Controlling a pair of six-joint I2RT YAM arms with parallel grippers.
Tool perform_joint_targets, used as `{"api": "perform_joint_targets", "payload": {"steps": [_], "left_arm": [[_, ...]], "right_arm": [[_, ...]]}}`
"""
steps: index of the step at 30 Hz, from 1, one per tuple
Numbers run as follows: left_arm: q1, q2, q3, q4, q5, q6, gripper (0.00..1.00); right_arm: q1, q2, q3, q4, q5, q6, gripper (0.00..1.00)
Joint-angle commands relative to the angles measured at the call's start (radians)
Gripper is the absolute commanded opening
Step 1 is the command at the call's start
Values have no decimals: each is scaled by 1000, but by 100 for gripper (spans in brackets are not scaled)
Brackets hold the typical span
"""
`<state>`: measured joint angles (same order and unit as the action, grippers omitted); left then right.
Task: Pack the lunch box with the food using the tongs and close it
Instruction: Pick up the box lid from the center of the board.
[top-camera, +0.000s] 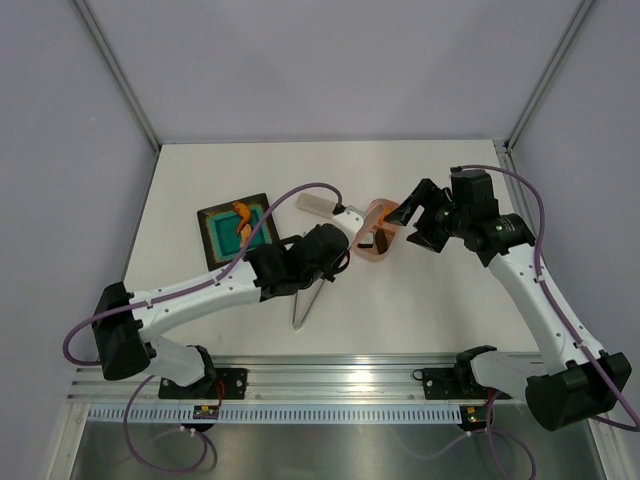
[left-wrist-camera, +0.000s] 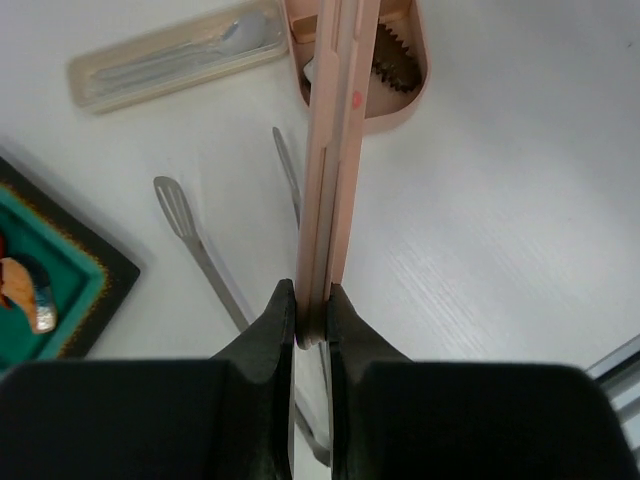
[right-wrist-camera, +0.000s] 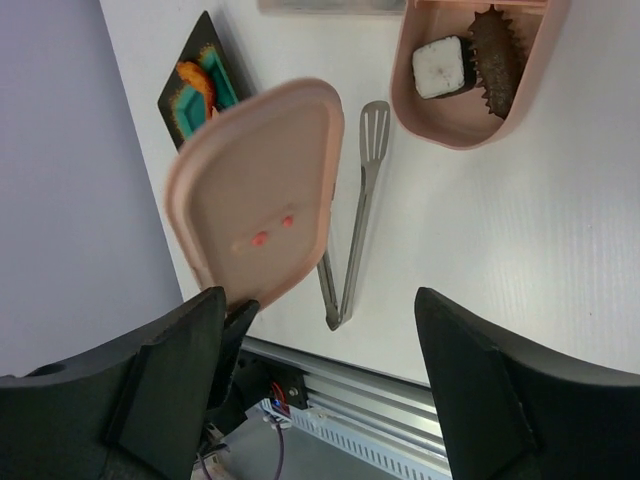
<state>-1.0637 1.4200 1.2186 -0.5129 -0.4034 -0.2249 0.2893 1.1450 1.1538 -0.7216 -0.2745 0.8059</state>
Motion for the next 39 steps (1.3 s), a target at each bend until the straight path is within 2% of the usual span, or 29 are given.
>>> {"api": "perform_joint_targets", "payload": {"steps": [1, 4, 14, 21, 31, 37, 39], "left_arm": [[-41, -75, -56, 102, -167, 104, 0], [-94, -75, -77, 134, -245, 153, 0], [-177, 10, -25, 111, -350, 214, 0], [-188, 74, 24, 86, -373, 219, 0], [-197, 112, 58, 97, -417, 259, 0], [-211, 117, 53, 100, -452, 274, 0], [-214, 117, 50, 102, -462, 276, 0]], "right_arm": [[5, 9, 53, 34, -14, 22, 84], [4, 22, 46, 74, -57, 41, 85], [5, 90, 44, 162, -166, 87, 85], [8, 81, 23, 180, -174, 104, 66], [13, 111, 15, 111, -150, 58, 59], [16, 139, 7, 125, -143, 50, 43], [17, 139, 0, 132, -141, 47, 31]]}}
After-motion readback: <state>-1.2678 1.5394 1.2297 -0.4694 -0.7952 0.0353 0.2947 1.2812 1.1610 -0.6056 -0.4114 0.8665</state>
